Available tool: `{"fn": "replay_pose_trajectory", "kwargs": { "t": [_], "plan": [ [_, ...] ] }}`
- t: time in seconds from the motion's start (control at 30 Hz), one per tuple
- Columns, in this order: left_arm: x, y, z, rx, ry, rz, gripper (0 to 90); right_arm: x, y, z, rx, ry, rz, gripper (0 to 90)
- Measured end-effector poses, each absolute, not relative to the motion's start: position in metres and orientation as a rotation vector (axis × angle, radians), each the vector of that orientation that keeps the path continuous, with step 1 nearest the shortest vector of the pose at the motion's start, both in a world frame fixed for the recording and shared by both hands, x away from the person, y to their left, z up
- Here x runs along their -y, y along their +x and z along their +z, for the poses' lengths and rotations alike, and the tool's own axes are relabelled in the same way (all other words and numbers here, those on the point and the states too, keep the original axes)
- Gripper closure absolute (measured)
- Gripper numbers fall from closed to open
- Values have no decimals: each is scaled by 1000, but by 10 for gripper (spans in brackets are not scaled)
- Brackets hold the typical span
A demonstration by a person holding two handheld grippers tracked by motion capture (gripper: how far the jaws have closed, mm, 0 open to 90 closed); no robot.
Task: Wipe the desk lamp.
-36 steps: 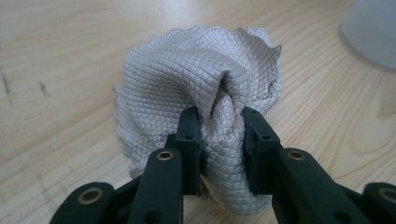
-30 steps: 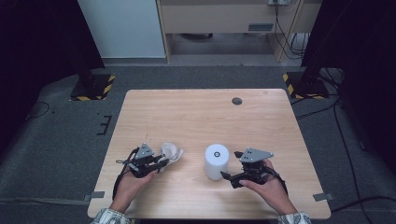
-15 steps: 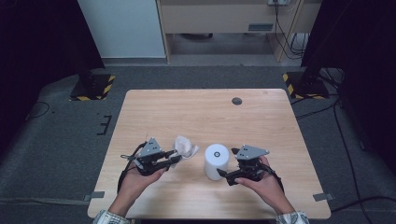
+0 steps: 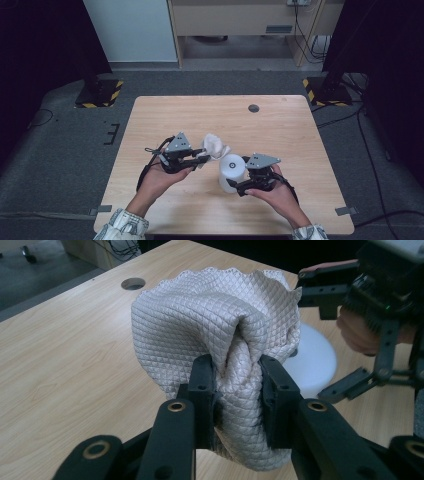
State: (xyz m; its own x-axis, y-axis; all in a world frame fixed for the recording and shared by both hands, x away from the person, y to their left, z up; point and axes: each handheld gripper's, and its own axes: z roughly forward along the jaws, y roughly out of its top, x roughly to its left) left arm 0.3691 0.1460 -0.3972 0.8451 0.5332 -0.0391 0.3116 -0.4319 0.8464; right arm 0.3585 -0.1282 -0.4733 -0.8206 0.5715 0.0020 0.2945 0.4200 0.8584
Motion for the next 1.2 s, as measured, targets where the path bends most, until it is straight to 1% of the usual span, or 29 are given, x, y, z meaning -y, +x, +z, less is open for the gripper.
{"fn": "replay_pose_trajectory", "kwargs": {
  "t": [0.13,0.23,0.5,0.53,0.9,1.03,1.2],
  "plan": [
    [-135,367,-399,-598,2083,281,702,123,358,-475,-2379,749,1339,50],
    [-130,367,-401,-586,2112,273,703,120,358,-475,-2374,743,1333,86],
    [-121,365,-405,-554,2213,242,704,118,358,-475,-2386,739,1344,89],
    [-119,366,-405,-540,2244,241,704,117,358,-475,-2393,736,1351,90],
    [-101,360,-401,-446,2314,203,704,113,354,-473,-2415,717,1348,91],
    [-91,369,-401,-469,2309,235,703,113,353,-473,-2414,718,1343,90],
    [-90,379,-400,-506,2297,275,702,114,353,-473,-2414,721,1340,90]
  ]
}}
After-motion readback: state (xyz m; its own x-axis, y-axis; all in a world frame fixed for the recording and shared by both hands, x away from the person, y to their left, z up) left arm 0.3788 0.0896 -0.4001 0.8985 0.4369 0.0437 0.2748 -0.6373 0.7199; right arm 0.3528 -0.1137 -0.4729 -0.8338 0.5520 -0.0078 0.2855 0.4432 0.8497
